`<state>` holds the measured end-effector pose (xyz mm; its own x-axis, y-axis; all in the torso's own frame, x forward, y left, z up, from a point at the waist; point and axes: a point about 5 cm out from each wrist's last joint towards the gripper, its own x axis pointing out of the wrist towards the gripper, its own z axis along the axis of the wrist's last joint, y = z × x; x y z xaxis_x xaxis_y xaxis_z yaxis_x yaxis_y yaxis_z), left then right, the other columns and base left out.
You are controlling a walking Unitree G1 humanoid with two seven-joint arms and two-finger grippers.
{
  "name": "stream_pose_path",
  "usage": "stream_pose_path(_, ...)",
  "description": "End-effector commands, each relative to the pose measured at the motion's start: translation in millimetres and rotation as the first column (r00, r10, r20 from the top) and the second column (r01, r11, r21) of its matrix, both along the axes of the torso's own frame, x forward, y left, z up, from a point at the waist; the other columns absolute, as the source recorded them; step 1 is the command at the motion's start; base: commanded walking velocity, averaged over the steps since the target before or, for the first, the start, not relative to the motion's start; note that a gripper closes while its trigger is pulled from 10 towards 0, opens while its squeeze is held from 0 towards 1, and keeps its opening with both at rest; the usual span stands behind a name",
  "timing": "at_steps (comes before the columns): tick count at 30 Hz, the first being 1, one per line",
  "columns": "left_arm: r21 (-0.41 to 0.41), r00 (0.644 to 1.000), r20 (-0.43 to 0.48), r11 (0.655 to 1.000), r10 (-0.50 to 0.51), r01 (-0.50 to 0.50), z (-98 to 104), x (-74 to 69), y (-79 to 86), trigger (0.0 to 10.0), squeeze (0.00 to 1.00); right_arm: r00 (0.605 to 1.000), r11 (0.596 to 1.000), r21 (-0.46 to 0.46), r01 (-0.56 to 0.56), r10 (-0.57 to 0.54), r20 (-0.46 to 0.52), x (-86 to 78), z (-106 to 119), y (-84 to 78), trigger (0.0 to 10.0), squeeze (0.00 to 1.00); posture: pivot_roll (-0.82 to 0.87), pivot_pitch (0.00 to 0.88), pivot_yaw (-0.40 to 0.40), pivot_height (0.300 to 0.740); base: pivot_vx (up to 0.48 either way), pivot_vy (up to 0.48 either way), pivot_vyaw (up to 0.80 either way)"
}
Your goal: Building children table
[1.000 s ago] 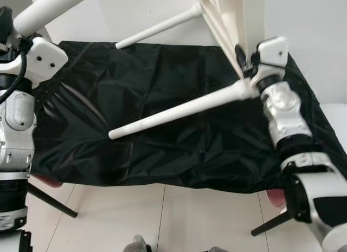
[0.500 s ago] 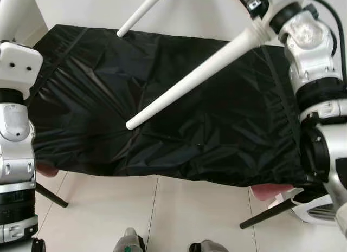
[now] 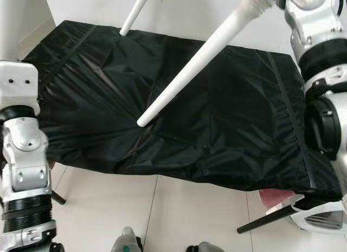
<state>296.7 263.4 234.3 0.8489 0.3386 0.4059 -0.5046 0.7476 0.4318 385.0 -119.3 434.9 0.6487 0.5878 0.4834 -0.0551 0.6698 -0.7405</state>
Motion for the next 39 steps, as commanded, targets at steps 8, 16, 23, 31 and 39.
stream_pose_path(8, -0.226, 0.936, -0.298, 0.966, -0.189, 0.123, -72, 15.8, -33.8, 10.0, 0.0, 0.881, 0.972, 0.059, -0.227, 0.179, 0.437, -62.0, 88, 24.5, 0.0, 0.0, 0.07, 0.0, -0.168, 0.74, 0.0, 0.0, 0.0)
stream_pose_path(16, -0.306, 0.911, -0.288, 0.93, -0.294, 0.204, -79, 27.3, -55.7, 10.0, 0.0, 0.897, 0.995, -0.046, -0.087, 0.098, 0.431, -61.9, 94, 7.0, 0.0, 0.0, 0.05, 0.0, -0.173, 0.74, 0.0, 0.0, 0.0)
stream_pose_path(23, -0.345, 0.844, -0.262, 0.862, -0.468, 0.371, -73, 50.6, -105.0, 10.0, 0.0, 0.918, 0.981, -0.176, 0.084, -0.008, 0.397, -62.3, 99, -23.3, 0.0, 0.0, -0.04, 0.0, -0.135, 0.74, 0.0, 0.0, 0.0)
stream_pose_path(31, -0.364, 0.779, -0.199, 0.783, -0.595, 0.505, -55, 61.3, -142.6, 10.0, 0.0, 0.908, 0.968, -0.219, 0.12, -0.018, 0.418, -71.7, 107, -34.6, 0.0, 0.0, -0.1, 0.0, -0.103, 0.74, 0.0, 0.0, 0.0)
stream_pose_path(39, -0.382, 0.753, -0.179, 0.75, -0.633, 0.54, -52, 61.8, -151.6, 10.0, 0.0, 0.906, 0.968, -0.216, 0.127, -0.024, 0.423, -76.2, 113, -37.8, 0.0, 0.0, -0.12, 0.0, -0.092, 0.74, 0.0, 0.0, 0.0)
